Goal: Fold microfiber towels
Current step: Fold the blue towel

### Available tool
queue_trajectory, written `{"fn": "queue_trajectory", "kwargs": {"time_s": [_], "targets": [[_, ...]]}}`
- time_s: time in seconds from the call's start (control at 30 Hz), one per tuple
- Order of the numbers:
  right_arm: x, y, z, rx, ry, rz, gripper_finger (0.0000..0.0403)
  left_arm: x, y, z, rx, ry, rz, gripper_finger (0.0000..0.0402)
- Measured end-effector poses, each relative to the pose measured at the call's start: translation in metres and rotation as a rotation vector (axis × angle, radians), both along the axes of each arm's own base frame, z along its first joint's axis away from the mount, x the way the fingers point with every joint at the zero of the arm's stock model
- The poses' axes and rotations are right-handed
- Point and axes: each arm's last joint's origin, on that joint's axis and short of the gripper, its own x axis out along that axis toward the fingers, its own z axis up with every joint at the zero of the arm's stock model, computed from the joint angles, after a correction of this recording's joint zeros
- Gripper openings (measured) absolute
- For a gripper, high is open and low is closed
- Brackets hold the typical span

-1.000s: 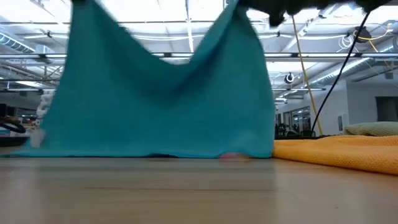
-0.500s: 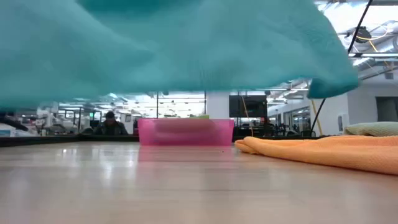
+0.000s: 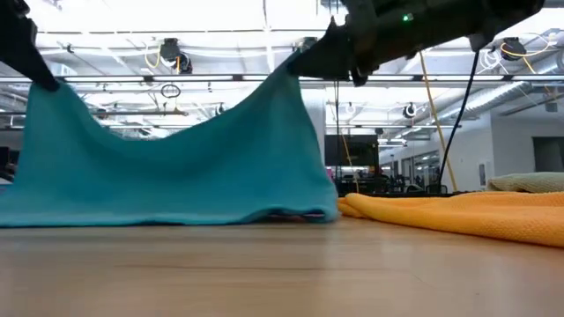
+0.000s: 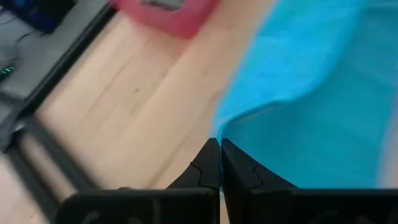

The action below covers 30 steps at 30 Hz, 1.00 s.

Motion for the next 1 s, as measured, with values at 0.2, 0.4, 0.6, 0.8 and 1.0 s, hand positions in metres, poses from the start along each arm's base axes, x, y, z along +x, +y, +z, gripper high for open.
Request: {"fn": "queue_trajectory", "kwargs": {"time_s": [0.2, 0.4, 0.6, 0.8, 1.0], "targets": [[-0.013, 0.021, 0.024, 0.088, -0.090, 0.115, 0.0002, 0.006, -0.015, 0.029, -0.060, -0.081, -0.121, 0.0002], [-0.014, 0.052, 0.057, 0.120, -0.150, 0.270, 0.0002, 0.015, -0.059, 0.075, -0.181, -0.257, -0.553, 0.0003], [-0.002, 0.080, 0.087, 0.013, -0.164, 0.242, 0.0002, 0.004, -0.060, 0.098, -0.042, -0.360, -0.578, 0.0003], [0.023, 0.080, 0.079, -0.051, -0.122, 0.124, 0.0002, -0.003, -0.015, 0.052, -0.074, -0.099, -0.135, 0.0002], [0.049, 0.056, 0.034, -0.086, -0.012, -0.033, 0.0002, 0.004, -0.003, 0.015, -0.155, -0.024, -0.052, 0.0004]]}}
